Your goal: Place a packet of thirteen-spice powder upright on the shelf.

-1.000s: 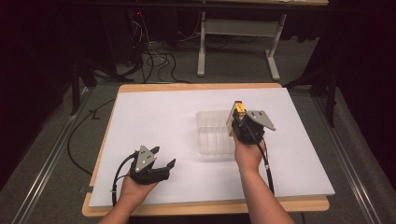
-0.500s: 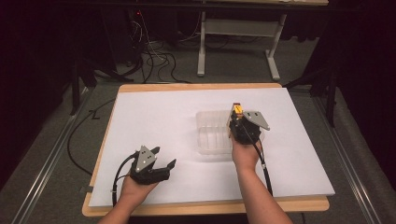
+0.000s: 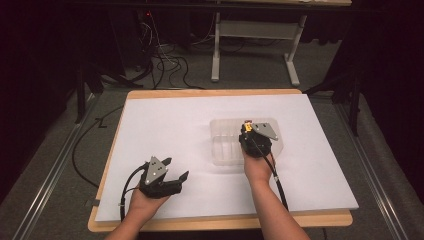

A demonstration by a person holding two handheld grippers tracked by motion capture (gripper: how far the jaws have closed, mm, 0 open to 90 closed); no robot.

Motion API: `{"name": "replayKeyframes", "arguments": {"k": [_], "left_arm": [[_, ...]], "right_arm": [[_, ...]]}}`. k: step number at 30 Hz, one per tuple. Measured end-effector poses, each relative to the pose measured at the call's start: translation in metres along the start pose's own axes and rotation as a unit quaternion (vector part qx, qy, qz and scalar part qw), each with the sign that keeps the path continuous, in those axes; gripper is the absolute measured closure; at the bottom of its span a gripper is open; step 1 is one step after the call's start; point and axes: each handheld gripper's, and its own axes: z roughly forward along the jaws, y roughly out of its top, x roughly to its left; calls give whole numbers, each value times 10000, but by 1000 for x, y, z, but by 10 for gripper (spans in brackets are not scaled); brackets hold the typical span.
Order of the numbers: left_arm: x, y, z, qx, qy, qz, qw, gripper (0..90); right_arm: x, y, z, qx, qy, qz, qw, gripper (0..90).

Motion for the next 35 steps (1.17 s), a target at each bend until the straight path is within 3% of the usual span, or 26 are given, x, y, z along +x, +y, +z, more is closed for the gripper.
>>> {"name": "replayKeyframes", "arguments": {"k": [3, 7, 9, 10, 16, 17, 20, 24, 25, 26, 27, 28, 29, 30, 32, 35], "left_arm": [[0, 0, 0, 20, -12, 1, 10000, 263], [-1, 0, 1, 31, -24, 15, 10000, 263], [-1, 0, 1, 26, -27, 7, 10000, 263], [-1, 0, 1, 24, -31, 6, 10000, 263], [0, -2, 0, 36, -49, -4, 10000, 263], [0, -2, -1, 23, -60, -18, 10000, 263], [0, -3, -1, 20, -82, -32, 10000, 263], [-1, -3, -1, 15, -75, -27, 10000, 263], [-1, -3, -1, 15, -75, -27, 10000, 263], [-2, -3, -1, 26, -79, -17, 10000, 262], [-3, -3, -1, 42, -75, -2, 10000, 262], [-5, -4, -1, 77, -74, 15, 9999, 261], [-5, -4, -1, 77, -74, 15, 9999, 261], [-6, -4, 0, 94, -68, 6, 9999, 262], [-8, -3, 1, 92, -46, 9, 9999, 261], [-11, -2, 3, 79, -30, -3, 10000, 261]], "right_arm": [[-1, -1, -1, 51, 69, -29, 10000, 534], [-3, -2, -8, 114, 439, -99, 9989, 414], [-4, -1, -10, 109, 496, -129, 9986, 395], [-5, 0, -14, 87, 679, -179, 9975, 346], [-11, 2, -29, 13, 1002, -300, 9945, 267], [-18, 1, -38, 8, 1204, -328, 9922, 222], [-33, -7, -55, -7, 1501, -370, 9880, 196], [-65, -27, -76, 21, 1688, -549, 9841, 166], [-65, -27, -76, 21, 1688, -549, 9841, 166], [-85, -42, -84, 93, 1696, -679, 9831, 159], [-85, -42, -84, 93, 1696, -679, 9831, 159], [-104, -55, -90, 145, 1629, -649, 9844, 151], [-104, -55, -90, 145, 1629, -649, 9844, 151], [-117, -67, -93, 232, 1554, -678, 9853, 152], [-122, -70, -93, 324, 1543, -698, 9850, 152], [-126, -65, -94, 256, 1558, -427, 9865, 164]]}}
